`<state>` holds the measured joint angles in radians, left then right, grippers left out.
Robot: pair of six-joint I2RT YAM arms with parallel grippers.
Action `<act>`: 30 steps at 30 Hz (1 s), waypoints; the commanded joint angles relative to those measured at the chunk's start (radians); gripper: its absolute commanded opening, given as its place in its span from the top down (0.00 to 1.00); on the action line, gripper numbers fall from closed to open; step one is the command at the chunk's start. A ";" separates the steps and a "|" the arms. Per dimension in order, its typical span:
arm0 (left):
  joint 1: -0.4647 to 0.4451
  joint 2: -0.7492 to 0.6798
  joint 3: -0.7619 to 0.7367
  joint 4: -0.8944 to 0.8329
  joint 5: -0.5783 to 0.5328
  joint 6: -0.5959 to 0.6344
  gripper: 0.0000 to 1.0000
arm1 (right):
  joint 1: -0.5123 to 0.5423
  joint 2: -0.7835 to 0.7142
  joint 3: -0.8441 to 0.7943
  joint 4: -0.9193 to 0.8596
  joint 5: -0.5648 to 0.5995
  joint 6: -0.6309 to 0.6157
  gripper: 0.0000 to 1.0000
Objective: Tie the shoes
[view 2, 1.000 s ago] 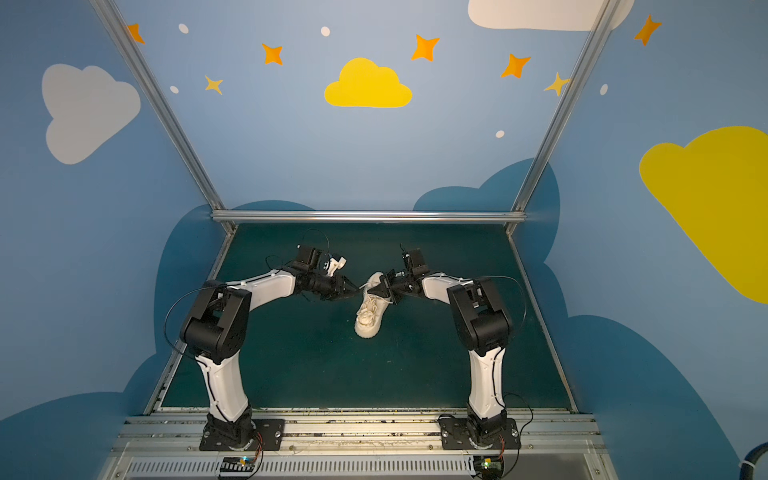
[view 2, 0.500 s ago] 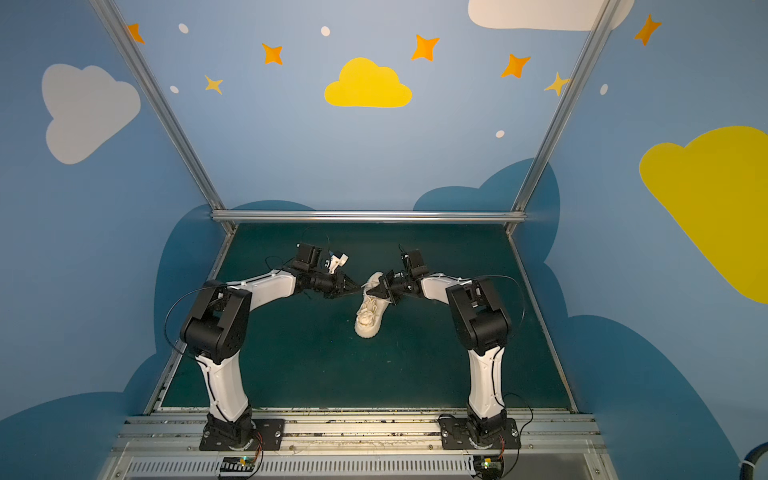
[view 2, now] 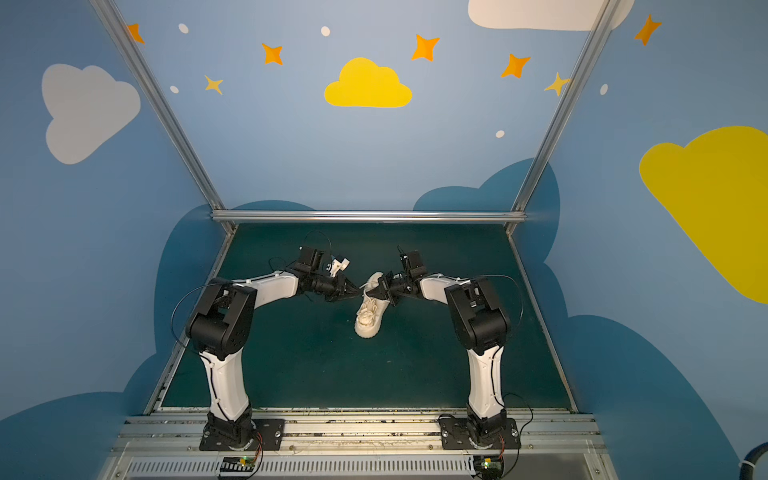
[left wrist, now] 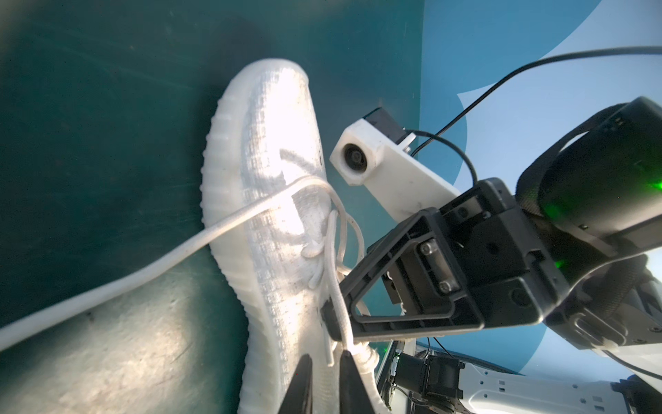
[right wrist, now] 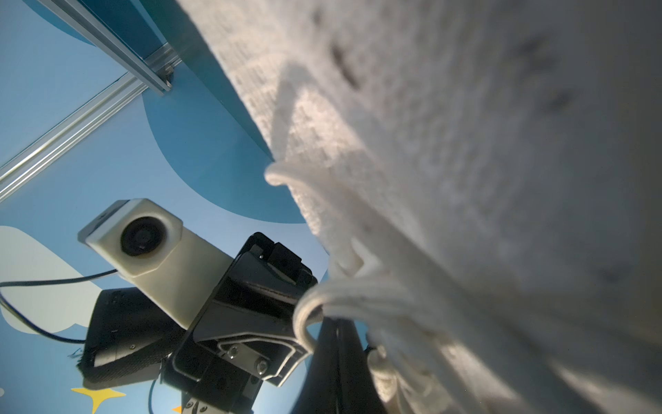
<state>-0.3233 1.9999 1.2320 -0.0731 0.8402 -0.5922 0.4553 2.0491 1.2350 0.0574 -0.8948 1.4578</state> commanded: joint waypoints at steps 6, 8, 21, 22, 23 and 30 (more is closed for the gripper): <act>-0.010 0.026 0.011 0.009 0.051 -0.001 0.83 | 0.008 0.015 0.007 0.018 -0.015 -0.010 1.00; -0.013 0.026 0.011 0.009 0.053 -0.003 0.83 | 0.011 0.014 0.006 0.019 -0.016 -0.009 1.00; -0.017 0.029 0.007 0.028 0.059 -0.012 0.86 | 0.013 0.018 0.007 0.031 -0.026 -0.004 1.00; -0.018 0.029 0.009 0.031 0.059 -0.012 0.87 | 0.013 0.019 0.007 0.032 -0.025 -0.003 1.00; -0.018 0.031 0.010 0.033 0.061 -0.014 0.88 | 0.013 0.017 0.006 0.032 -0.026 -0.002 1.00; -0.016 0.033 0.011 0.045 0.067 -0.026 0.97 | 0.014 0.016 0.005 0.036 -0.026 -0.003 1.00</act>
<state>-0.3347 2.0171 1.2320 -0.0513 0.8845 -0.6193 0.4587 2.0499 1.2350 0.0807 -0.9012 1.4586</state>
